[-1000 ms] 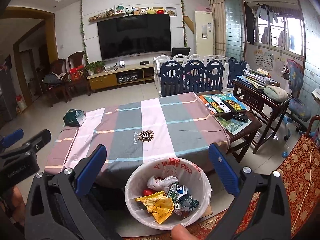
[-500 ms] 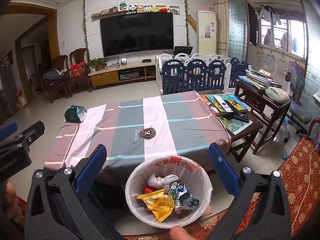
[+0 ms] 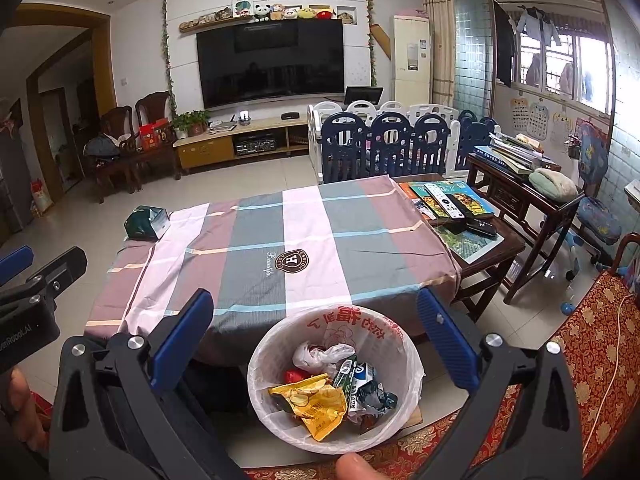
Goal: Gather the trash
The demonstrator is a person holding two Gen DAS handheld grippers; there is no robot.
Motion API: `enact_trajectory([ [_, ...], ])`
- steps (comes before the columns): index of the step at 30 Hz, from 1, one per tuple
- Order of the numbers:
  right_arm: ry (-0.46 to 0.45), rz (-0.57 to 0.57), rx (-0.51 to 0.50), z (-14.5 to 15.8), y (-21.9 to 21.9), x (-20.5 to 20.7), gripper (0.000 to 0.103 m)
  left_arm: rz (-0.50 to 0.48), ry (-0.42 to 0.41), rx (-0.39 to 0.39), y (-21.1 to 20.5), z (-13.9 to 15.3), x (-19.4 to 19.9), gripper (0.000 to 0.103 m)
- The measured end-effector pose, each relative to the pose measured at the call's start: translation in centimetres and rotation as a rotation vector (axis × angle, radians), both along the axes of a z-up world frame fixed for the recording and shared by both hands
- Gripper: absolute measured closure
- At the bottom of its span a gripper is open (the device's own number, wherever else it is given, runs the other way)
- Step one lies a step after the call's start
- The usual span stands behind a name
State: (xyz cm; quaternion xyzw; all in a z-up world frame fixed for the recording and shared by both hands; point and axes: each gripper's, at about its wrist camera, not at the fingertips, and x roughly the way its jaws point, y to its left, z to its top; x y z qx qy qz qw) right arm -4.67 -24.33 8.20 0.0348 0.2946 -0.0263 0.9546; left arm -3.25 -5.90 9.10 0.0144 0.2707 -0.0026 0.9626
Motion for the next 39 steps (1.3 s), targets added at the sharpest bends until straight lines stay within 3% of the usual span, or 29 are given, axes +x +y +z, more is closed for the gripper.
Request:
enact_trajectory([
  [39, 0.023, -0.008, 0.003, -1.1, -0.1, 0.2, 0.004, -0.01, 0.039, -0.002, -0.5, -1.1, 0.4, 0.003],
])
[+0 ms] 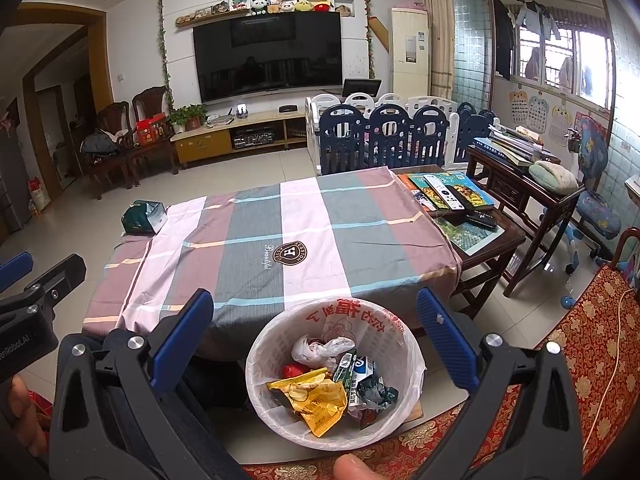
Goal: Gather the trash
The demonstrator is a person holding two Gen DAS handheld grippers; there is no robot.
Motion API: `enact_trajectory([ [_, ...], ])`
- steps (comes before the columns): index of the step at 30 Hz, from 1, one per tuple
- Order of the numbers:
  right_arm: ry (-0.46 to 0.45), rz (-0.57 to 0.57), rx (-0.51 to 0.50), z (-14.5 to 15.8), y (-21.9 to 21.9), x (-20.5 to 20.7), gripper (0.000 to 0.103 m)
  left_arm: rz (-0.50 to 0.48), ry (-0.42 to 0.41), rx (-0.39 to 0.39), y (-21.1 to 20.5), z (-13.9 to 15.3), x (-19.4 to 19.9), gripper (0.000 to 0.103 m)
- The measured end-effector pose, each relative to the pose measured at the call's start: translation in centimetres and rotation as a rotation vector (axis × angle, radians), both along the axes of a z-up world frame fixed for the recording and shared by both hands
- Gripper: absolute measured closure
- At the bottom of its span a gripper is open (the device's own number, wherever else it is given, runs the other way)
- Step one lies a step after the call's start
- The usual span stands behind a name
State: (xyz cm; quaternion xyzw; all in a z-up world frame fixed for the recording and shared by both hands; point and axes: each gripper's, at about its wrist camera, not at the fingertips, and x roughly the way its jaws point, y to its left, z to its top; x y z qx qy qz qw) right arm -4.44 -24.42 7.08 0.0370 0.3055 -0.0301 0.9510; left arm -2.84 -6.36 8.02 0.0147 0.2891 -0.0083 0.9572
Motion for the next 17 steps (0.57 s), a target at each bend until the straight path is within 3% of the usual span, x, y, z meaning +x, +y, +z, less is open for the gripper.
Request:
enact_trajectory([
  [17, 0.009, -0.003, 0.0, -0.79, 0.16, 0.0, 0.004, 0.014, 0.014, 0.006, 0.08, -0.62, 0.28, 0.003],
])
